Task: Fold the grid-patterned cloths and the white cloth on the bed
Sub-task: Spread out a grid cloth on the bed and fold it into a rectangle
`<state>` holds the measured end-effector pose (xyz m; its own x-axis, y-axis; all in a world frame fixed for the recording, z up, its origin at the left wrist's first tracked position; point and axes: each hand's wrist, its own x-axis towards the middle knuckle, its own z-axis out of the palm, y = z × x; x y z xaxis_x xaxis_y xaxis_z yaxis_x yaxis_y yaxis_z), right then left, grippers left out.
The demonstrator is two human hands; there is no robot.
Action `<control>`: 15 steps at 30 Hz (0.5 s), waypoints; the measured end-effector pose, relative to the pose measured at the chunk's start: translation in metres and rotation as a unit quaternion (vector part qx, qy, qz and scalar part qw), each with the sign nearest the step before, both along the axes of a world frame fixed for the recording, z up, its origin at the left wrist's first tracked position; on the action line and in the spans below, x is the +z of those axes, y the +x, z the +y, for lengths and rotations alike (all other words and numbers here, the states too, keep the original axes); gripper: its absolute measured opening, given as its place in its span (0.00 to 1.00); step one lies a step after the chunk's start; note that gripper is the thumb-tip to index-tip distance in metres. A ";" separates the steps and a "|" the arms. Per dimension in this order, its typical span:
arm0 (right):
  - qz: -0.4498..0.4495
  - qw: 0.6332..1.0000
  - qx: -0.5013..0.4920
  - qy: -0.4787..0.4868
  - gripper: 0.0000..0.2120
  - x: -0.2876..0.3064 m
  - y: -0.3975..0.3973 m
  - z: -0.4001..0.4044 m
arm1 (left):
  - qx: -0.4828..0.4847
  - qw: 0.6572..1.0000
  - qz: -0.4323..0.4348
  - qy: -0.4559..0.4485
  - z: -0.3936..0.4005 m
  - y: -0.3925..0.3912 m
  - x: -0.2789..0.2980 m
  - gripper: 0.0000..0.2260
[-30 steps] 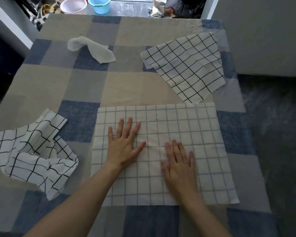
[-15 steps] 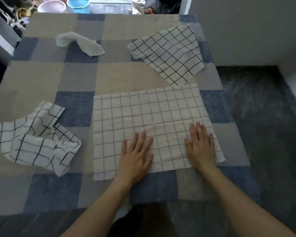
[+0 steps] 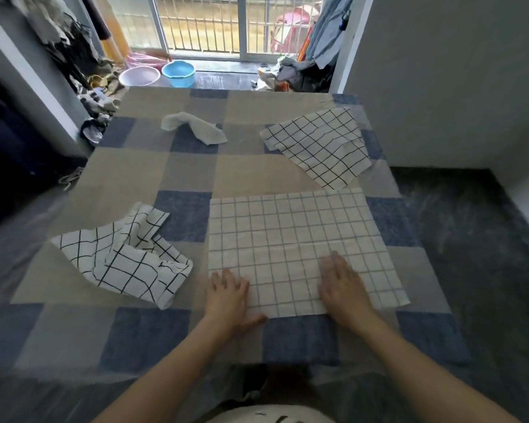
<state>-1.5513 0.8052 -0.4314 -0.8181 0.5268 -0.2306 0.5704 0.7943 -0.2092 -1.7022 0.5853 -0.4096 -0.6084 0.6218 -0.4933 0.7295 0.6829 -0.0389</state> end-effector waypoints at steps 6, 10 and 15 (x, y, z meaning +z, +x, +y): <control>-0.047 0.992 0.106 -0.043 0.41 -0.006 -0.007 -0.067 | 0.002 1.000 -0.011 -0.016 0.005 -0.009 0.007 0.40; -0.056 0.996 0.042 -0.047 0.37 -0.012 0.011 -0.039 | -0.013 1.000 -0.004 -0.011 0.000 -0.009 0.003 0.39; -0.081 0.991 -0.107 -0.025 0.32 -0.012 0.069 0.022 | -0.003 1.000 -0.011 0.015 -0.003 -0.010 0.003 0.36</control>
<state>-1.4820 0.8275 -0.4431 -0.6385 0.6694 -0.3797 0.7544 0.6422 -0.1363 -1.7126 0.5824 -0.4062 -0.5939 0.6404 -0.4871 0.7342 0.6789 -0.0026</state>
